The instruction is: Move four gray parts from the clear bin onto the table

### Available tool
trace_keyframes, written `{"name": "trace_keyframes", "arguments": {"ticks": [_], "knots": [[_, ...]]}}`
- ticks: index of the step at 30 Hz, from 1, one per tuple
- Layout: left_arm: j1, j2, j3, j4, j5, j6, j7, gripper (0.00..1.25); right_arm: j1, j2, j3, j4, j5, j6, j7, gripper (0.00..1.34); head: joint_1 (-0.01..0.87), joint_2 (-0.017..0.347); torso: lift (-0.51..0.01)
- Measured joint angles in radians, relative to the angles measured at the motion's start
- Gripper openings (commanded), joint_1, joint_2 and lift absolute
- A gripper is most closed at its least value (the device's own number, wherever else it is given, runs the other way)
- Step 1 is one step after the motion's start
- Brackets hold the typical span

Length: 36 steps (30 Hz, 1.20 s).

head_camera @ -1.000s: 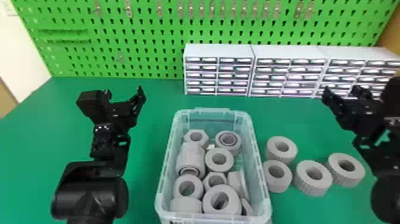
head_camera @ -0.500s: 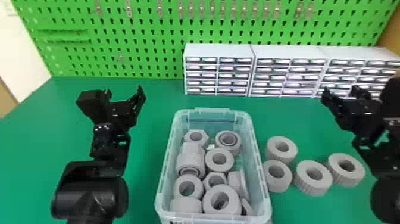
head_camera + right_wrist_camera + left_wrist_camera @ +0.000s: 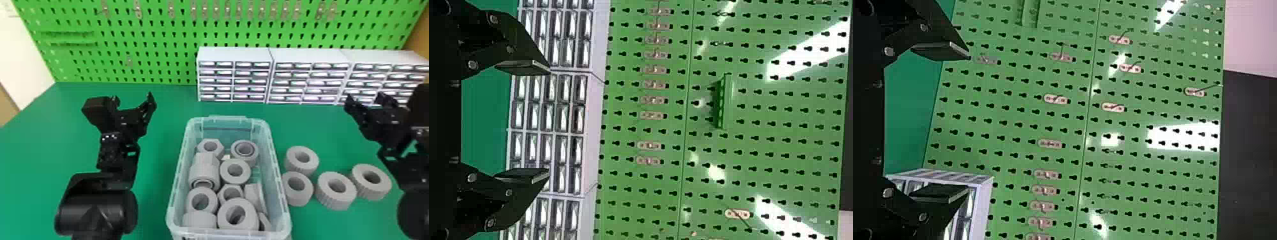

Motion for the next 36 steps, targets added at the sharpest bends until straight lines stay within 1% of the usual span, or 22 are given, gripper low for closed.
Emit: {"name": "trace_keyframes", "arguments": {"ticks": [21, 31, 36], "knots": [[-0.006, 0.0, -0.012, 0.0, 0.0, 0.0, 0.0, 0.93, 0.001, -0.005, 0.008, 0.003, 0.002, 0.001, 0.0, 0.81, 0.693, 0.072, -0.052], [-0.007, 0.0, -0.016, 0.002, -0.007, 0.008, -0.001, 0.93, -0.011, -0.013, 0.025, 0.024, -0.004, 0.0, 0.0, 0.81, 0.693, 0.072, -0.052], [-0.007, 0.0, -0.016, 0.003, -0.01, 0.015, -0.005, 0.93, -0.007, -0.012, 0.03, 0.027, -0.005, 0.001, 0.0, 0.81, 0.693, 0.072, -0.052]]}}
